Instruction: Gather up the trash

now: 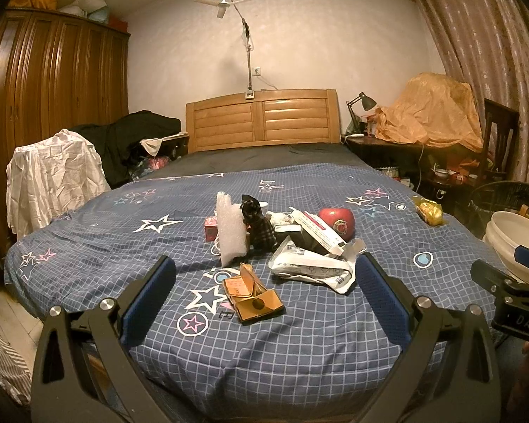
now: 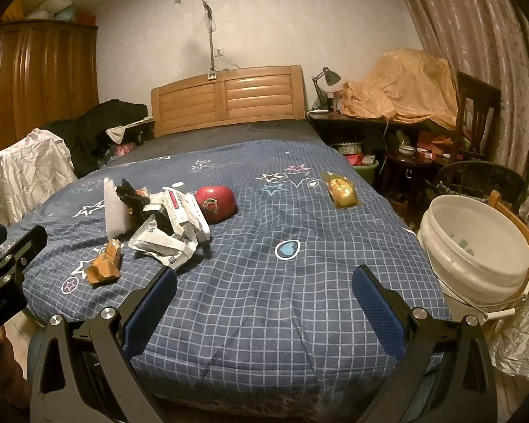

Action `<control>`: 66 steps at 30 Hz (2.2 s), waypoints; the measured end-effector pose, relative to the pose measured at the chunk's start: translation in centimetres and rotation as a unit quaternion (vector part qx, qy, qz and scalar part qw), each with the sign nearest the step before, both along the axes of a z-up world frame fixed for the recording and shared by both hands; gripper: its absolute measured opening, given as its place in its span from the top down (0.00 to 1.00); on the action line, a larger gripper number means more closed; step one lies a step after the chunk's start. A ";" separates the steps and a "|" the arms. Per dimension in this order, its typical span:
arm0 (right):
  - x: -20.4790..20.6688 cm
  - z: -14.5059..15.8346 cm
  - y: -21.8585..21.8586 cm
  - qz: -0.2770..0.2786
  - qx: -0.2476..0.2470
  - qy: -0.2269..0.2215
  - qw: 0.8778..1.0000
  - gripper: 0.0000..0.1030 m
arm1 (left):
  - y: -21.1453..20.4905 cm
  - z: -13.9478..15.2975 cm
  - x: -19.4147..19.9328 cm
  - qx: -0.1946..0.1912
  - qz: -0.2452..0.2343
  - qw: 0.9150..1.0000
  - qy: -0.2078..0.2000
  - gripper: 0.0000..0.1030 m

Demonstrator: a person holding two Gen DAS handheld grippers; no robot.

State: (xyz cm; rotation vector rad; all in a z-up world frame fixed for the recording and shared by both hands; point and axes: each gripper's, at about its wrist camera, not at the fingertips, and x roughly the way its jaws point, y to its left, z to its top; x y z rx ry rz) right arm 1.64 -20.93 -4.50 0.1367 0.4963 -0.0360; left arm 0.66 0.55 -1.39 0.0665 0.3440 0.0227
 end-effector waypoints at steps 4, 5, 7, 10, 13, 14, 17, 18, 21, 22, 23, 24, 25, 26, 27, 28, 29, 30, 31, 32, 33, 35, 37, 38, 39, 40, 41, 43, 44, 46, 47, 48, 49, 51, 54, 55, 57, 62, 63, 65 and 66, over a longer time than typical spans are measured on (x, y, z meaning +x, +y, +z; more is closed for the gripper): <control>0.0 0.0 0.0 0.000 0.000 0.000 1.000 0.04 | 0.0 0.0 0.0 0.000 0.000 1.000 0.000 0.05; 0.0 0.0 0.0 0.000 0.000 0.001 1.000 0.04 | 0.0 0.0 0.0 0.000 0.000 1.000 0.000 0.05; 0.0 0.0 0.0 0.000 0.000 0.000 1.000 0.04 | 0.0 0.1 0.0 0.000 0.000 1.000 0.001 0.05; 0.0 -0.1 -0.1 -0.001 0.001 0.000 1.000 0.04 | 0.0 0.1 0.0 0.000 0.000 1.000 0.001 0.05; 0.0 -0.1 -0.1 -0.001 0.001 0.000 1.000 0.04 | 0.0 0.1 0.0 0.000 0.000 1.000 0.001 0.05; 0.0 -0.1 -0.1 -0.001 0.001 0.000 1.000 0.04 | 0.0 0.1 0.0 0.000 0.000 1.000 0.001 0.05; 0.0 -0.1 -0.1 0.000 0.002 0.002 1.000 0.04 | 0.0 0.0 0.0 0.001 0.001 1.000 0.002 0.05; 0.1 -0.1 -0.1 0.001 0.003 0.003 1.000 0.04 | 0.1 0.0 0.1 0.001 0.002 1.000 0.002 0.05; 0.4 -0.3 0.0 0.003 0.003 0.007 1.000 0.04 | 0.7 -0.2 0.2 0.001 0.009 1.000 0.006 0.05; 0.5 -0.4 0.1 0.004 0.003 0.010 1.000 0.04 | 1.0 -0.3 0.4 0.002 0.015 1.000 0.009 0.05; 0.7 -0.5 0.2 0.005 0.002 0.013 1.000 0.04 | 1.2 -0.4 0.5 0.002 0.019 1.000 0.013 0.05; 0.8 -0.7 0.3 0.006 0.002 0.016 1.000 0.04 | 1.6 -0.5 0.6 0.001 0.022 1.000 0.017 0.05; 1.0 -0.8 0.5 0.006 0.002 0.018 1.000 0.04 | 2.1 -0.6 0.8 -0.002 0.025 0.999 0.021 0.05; 1.1 -0.9 0.5 0.007 0.002 0.021 1.000 0.04 | 2.5 -0.7 0.8 -0.004 0.027 0.999 0.024 0.05; 1.3 -1.0 0.6 0.007 0.002 0.023 1.000 0.04 | 2.9 -0.9 0.9 -0.004 0.030 0.999 0.027 0.05; 1.5 -1.1 0.7 0.008 0.002 0.025 1.000 0.04 | 3.3 -0.9 1.0 -0.003 0.031 0.999 0.030 0.05; 1.6 -1.2 0.7 0.008 0.002 0.028 1.000 0.04 | 3.8 -0.9 1.0 -0.003 0.031 0.999 0.032 0.05; 1.8 -1.3 0.8 0.010 0.003 0.030 1.000 0.04 | 4.1 -0.9 1.0 -0.003 0.034 0.999 0.035 0.05; 2.0 -1.4 0.9 0.014 0.004 0.031 0.999 0.04 | 4.8 -1.1 1.0 -0.004 0.038 0.999 0.038 0.05; 2.2 -1.5 1.0 0.021 0.005 0.033 0.999 0.04 | 5.3 -1.2 1.0 -0.006 0.041 0.998 0.042 0.05; 2.4 -1.7 1.2 0.027 0.006 0.034 0.999 0.04 | 6.2 -1.5 0.9 -0.009 0.049 0.998 0.048 0.05; 2.9 -2.0 1.6 0.042 0.010 0.038 0.998 0.04 | 7.4 -1.9 1.1 -0.016 0.061 0.996 0.060 0.05; 3.4 -2.3 2.0 0.056 0.014 0.042 0.997 0.04 | 8.7 -2.5 1.2 -0.026 0.072 0.994 0.076 0.05; 3.8 -2.5 2.3 0.067 0.017 0.044 0.997 0.04 | 9.0 -2.7 1.2 -0.029 0.076 0.993 0.083 0.05; 4.0 -2.7 2.4 0.073 0.020 0.046 0.996 0.04 | 9.4 -3.0 1.4 -0.032 0.079 0.992 0.091 0.05; 4.3 -2.8 2.6 0.078 0.022 0.047 0.996 0.04 | 9.6 -3.2 1.7 -0.037 0.078 0.991 0.100 0.05; 4.6 -3.0 2.8 0.083 0.023 0.050 0.995 0.04 | 9.6 -3.4 2.0 -0.042 0.074 0.991 0.107 0.05; 5.0 -3.3 3.1 0.087 0.020 0.054 0.995 0.04 | 9.3 -3.5 2.7 -0.052 0.061 0.990 0.118 0.05; 5.2 -3.6 3.2 0.086 0.019 0.058 0.994 0.04 | 9.2 -3.4 3.1 -0.060 0.050 0.989 0.125 0.05; 5.6 -4.0 3.0 0.082 0.021 0.065 0.994 0.04 | 8.6 -3.4 4.7 -0.085 0.026 0.986 0.144 0.05; 5.8 -4.3 2.8 0.078 0.024 0.069 0.994 0.04 | 8.4 -3.5 5.6 -0.096 0.021 0.983 0.155 0.05; 6.1 -4.6 2.5 0.074 0.026 0.073 0.994 0.04 | 8.1 -3.6 6.6 -0.106 0.016 0.980 0.170 0.05; 6.3 -4.8 2.3 0.071 0.028 0.076 0.994 0.04 | 7.8 -3.9 7.5 -0.114 0.012 0.977 0.180 0.05; 6.7 -5.2 1.7 0.063 0.034 0.082 0.994 0.04 | 7.3 -4.6 9.4 -0.125 0.011 0.972 0.201 0.05; 7.2 -6.0 0.6 0.056 0.045 0.090 0.993 0.04 | 6.5 -5.9 12.1 -0.122 0.019 0.966 0.228 0.07; 7.4 -6.2 0.3 0.054 0.048 0.093 0.993 0.04 | 6.1 -6.4 12.9 -0.120 0.021 0.964 0.238 0.10; 7.9 -6.8 0.0 0.054 0.055 0.099 0.992 0.04 | 5.6 -7.5 14.4 -0.119 0.023 0.958 0.261 0.17; 8.9 -7.7 -0.3 0.061 0.063 0.106 0.990 0.04 | 4.9 -9.0 15.3 -0.098 0.030 0.953 0.285 0.47; 9.1 -7.8 -0.2 0.063 0.064 0.105 0.990 0.04 | 4.8 -8.9 15.1 -0.097 0.027 0.955 0.280 0.50; 9.5 -7.9 -0.2 0.072 0.068 0.104 0.990 0.04 | 5.5 -8.5 14.7 -0.125 0.027 0.954 0.270 0.53; 9.7 -7.8 -0.1 0.079 0.070 0.102 0.989 0.05 | 5.8 -8.4 14.4 -0.132 0.030 0.954 0.266 0.53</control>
